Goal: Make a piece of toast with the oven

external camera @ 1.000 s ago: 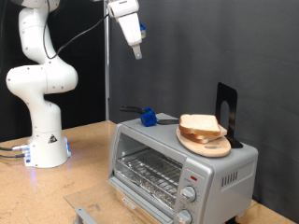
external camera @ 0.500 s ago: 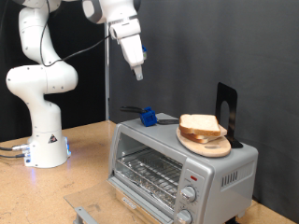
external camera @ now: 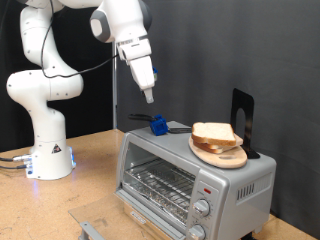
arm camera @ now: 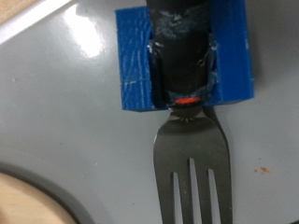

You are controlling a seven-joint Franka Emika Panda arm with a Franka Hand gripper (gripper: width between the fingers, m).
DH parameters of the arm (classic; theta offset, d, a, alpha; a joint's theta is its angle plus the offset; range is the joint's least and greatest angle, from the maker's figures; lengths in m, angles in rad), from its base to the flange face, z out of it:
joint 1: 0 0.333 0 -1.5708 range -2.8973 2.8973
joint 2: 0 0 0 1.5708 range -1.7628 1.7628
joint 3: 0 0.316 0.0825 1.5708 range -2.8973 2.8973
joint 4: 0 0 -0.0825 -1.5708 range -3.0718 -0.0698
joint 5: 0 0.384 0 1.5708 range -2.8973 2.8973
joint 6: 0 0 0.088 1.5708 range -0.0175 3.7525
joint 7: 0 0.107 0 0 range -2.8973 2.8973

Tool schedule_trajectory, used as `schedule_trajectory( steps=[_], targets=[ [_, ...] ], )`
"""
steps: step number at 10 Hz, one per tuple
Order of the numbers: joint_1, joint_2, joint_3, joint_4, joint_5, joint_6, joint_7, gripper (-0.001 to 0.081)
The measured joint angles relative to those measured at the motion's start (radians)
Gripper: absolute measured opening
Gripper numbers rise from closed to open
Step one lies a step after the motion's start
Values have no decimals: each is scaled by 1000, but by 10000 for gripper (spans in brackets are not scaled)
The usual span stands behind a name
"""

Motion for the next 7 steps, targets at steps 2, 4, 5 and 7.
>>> schedule_trajectory(
  steps=[2, 4, 5, 7],
  targets=[
    [3, 35, 15, -15, 17, 48, -8, 808],
    [5, 65, 33, -27, 34, 91, -11, 808],
    [8, 78, 41, -29, 42, 106, -12, 808],
    [13, 97, 54, -31, 56, 120, -15, 808]
  ],
)
